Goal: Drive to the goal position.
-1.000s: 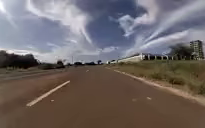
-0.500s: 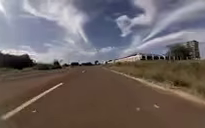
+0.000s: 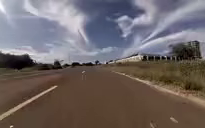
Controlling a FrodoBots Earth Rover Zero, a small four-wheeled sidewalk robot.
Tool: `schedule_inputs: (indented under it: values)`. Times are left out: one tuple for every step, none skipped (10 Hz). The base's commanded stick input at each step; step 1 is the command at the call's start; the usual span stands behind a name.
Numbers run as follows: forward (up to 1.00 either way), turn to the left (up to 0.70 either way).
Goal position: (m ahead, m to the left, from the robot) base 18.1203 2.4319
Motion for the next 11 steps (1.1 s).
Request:
schedule_inputs:
  values:
    - [0.85,0.0]
    - [0.85,0.0]
    - [0.85,0.0]
    - [0.85,0.0]
    - [0.85,0.0]
    - [0.85,0.0]
    - [0.85,0.0]
    - [0.85,0.0]
    - [0.85,-0.34]
    - [0.85,-0.34]
    - [0.85,-0.34]
